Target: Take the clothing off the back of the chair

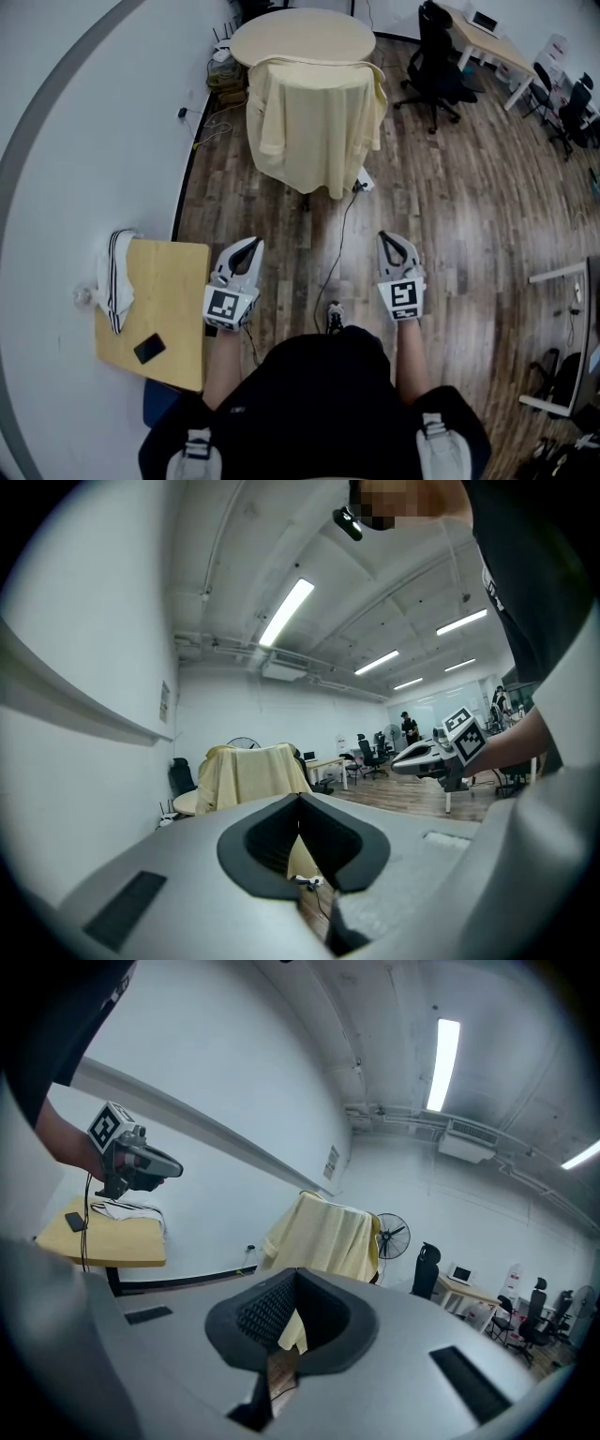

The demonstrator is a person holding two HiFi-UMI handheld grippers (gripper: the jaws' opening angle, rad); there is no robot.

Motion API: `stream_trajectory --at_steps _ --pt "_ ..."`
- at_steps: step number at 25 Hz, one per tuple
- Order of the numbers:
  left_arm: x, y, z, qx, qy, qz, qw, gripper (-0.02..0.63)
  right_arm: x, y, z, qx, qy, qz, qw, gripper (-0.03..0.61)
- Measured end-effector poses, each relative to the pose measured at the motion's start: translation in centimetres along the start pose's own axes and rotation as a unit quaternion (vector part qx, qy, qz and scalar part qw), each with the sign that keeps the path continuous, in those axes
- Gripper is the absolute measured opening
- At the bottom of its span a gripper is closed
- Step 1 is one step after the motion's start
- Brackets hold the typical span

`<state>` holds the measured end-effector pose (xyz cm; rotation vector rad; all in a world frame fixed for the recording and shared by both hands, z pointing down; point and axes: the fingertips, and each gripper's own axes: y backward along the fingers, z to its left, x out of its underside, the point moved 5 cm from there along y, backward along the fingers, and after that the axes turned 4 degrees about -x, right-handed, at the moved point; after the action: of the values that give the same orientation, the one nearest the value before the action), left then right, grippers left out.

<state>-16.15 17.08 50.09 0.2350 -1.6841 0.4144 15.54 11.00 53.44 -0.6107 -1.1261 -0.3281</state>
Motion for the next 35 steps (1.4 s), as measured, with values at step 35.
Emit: stream_trajectory --at_steps 35 --pt "-1.7 -7.3 -3.5 -0.094 -0.014 0.048 0.9943 0.000 3.2 -8.2 -9.8 -0.110 0.015 -0.022 0.994 -0.006"
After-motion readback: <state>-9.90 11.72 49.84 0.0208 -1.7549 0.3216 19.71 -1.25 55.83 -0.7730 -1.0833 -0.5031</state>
